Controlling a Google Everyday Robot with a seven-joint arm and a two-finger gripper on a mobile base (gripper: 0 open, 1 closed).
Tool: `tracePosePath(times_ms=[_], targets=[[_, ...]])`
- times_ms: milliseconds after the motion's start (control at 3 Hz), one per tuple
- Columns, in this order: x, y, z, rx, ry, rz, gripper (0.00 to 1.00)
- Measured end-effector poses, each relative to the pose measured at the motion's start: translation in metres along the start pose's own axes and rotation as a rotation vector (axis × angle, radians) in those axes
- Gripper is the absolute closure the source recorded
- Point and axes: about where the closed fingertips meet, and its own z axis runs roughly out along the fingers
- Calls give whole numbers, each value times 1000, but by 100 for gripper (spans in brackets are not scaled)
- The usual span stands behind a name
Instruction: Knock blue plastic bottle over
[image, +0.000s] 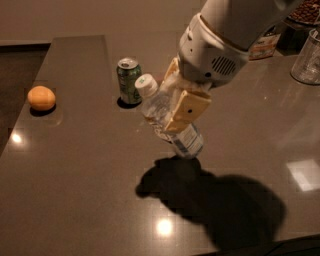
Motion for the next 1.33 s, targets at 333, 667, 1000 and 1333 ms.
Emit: tracePosePath(times_ms=[333, 667, 1000, 1333], targets=[[29, -23, -7, 74, 170, -2, 100], [55, -34, -13, 137, 306, -12, 100], [72, -33, -10, 168, 393, -28, 100], [89, -27, 0, 187, 465, -44, 100]])
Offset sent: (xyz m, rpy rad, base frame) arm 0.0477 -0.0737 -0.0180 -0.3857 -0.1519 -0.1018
